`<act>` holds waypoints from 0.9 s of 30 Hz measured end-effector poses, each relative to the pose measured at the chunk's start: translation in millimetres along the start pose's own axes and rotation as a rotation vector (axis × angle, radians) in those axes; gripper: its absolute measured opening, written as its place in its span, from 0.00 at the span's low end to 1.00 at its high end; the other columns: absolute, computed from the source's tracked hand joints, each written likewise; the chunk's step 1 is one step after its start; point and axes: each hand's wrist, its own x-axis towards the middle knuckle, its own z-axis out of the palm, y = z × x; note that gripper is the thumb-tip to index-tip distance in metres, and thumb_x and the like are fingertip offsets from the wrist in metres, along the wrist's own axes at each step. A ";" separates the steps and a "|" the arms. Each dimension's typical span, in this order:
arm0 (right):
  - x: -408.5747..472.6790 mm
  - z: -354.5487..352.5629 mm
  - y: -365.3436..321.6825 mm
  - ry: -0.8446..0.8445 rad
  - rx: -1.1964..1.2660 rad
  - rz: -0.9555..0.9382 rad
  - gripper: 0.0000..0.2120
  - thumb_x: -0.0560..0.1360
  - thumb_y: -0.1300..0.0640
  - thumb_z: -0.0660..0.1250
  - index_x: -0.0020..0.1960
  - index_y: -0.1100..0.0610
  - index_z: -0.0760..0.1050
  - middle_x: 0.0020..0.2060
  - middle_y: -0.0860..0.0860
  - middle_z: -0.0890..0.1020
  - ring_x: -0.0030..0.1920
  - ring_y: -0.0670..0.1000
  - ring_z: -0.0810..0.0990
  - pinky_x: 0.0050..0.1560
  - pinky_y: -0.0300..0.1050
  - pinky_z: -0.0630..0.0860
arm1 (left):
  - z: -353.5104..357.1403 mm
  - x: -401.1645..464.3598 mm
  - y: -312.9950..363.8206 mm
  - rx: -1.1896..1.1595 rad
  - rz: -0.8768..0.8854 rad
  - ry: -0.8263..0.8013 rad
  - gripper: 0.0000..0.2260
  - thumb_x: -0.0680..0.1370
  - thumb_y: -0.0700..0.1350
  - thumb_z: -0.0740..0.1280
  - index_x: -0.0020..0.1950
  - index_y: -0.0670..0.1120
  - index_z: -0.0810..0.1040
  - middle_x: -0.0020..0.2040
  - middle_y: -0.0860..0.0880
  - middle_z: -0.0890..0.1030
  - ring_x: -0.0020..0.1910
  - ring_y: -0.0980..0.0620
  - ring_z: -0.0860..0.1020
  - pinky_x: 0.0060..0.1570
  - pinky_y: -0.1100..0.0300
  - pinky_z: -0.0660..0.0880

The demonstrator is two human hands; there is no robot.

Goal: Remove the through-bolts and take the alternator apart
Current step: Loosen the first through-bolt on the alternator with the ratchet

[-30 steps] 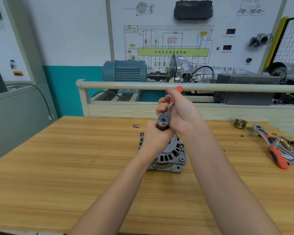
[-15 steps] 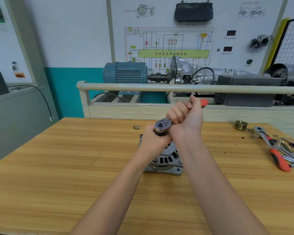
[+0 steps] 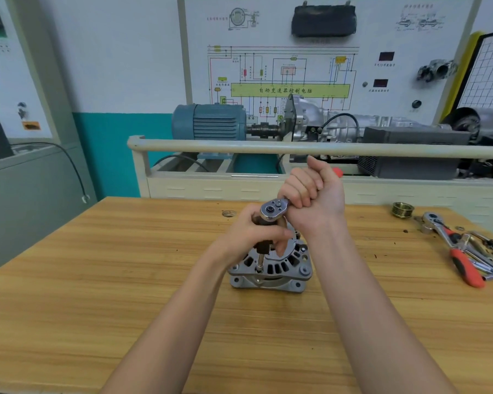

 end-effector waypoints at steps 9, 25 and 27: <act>3.7 18.4 -3.5 0.175 -0.198 0.132 0.27 0.79 0.58 0.57 0.21 0.54 0.57 0.16 0.46 0.55 0.18 0.44 0.48 0.15 0.35 0.49 | 20.4 1.0 -3.6 0.164 -0.064 0.187 0.10 0.64 0.36 0.63 0.27 0.44 0.64 0.23 0.52 0.64 0.23 0.55 0.60 0.26 0.61 0.58; 8.7 16.6 -4.8 0.094 -0.283 0.316 0.25 0.77 0.57 0.56 0.22 0.54 0.57 0.21 0.44 0.51 0.21 0.43 0.47 0.17 0.36 0.49 | 11.9 -3.3 -4.6 0.249 -0.085 0.037 0.19 0.70 0.35 0.69 0.25 0.50 0.67 0.22 0.56 0.68 0.23 0.57 0.65 0.27 0.66 0.64; 7.3 16.9 -4.8 0.115 -0.230 0.232 0.25 0.78 0.58 0.56 0.22 0.54 0.57 0.18 0.46 0.53 0.20 0.44 0.47 0.18 0.35 0.48 | 16.0 -1.1 -10.2 0.225 -0.067 0.177 0.16 0.69 0.32 0.67 0.26 0.46 0.67 0.23 0.54 0.67 0.24 0.56 0.63 0.27 0.65 0.62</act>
